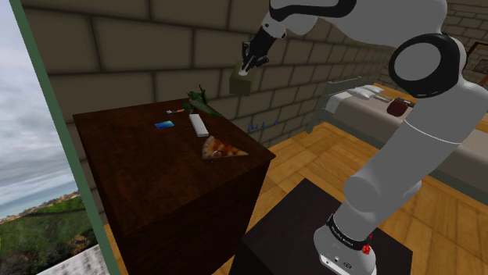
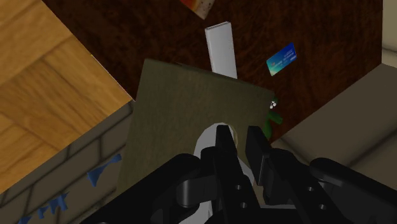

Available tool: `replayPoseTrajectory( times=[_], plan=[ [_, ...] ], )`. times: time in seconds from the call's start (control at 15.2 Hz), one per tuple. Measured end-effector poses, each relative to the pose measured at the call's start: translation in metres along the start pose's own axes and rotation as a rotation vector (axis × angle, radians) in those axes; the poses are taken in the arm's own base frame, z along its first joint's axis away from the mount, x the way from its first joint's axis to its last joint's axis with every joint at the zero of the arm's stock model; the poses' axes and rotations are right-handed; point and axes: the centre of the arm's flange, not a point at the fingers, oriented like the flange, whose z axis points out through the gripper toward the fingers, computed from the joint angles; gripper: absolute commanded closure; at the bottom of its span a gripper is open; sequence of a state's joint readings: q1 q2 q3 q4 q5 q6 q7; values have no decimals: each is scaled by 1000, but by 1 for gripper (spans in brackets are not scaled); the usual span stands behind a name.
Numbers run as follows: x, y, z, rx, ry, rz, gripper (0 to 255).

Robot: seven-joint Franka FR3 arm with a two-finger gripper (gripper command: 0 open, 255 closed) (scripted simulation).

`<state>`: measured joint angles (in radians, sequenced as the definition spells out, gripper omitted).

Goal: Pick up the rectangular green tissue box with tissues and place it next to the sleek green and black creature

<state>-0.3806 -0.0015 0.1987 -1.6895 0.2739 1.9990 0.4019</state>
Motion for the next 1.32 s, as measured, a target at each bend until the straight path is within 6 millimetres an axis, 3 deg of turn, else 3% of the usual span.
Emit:
replayPoseTrajectory(
  times=[1.32],
  plan=[
    [-13,41,94,0,-1,-1,255]
  ],
)
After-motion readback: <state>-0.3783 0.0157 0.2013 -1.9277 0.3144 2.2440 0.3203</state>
